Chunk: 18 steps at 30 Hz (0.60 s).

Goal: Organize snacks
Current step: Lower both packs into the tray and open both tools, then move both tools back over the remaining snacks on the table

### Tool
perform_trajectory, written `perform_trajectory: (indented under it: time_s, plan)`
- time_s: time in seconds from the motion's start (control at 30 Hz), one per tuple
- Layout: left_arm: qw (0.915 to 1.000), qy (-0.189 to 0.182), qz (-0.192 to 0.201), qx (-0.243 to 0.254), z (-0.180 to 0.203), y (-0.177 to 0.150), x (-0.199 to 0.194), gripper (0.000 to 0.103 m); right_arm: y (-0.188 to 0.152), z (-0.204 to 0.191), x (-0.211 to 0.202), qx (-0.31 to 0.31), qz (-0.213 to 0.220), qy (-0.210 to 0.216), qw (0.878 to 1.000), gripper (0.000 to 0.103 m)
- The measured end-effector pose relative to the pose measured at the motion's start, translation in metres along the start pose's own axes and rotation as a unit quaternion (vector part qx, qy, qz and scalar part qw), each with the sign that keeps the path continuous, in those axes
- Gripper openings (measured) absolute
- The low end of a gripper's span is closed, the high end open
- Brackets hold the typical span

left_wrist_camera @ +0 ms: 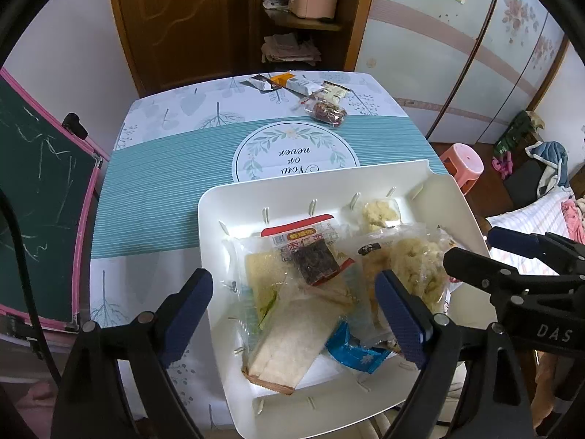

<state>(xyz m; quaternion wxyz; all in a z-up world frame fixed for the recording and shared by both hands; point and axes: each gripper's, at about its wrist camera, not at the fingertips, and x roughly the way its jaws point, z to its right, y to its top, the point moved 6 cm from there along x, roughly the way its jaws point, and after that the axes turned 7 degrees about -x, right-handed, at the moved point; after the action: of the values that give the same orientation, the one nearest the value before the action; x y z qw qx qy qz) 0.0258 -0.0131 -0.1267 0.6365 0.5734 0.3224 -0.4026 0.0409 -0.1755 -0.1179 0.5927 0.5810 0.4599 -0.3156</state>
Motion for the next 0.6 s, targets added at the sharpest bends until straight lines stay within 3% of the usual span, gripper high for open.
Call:
perform_trajectory:
  time_s: [0.6]
  plan:
    - [0.9997, 0.007, 0.02, 0.013, 0.005, 0.005, -0.013, 0.09, -0.001, 0.002, -0.008, 0.006, 0.008, 0.012, 1.0, 0.077]
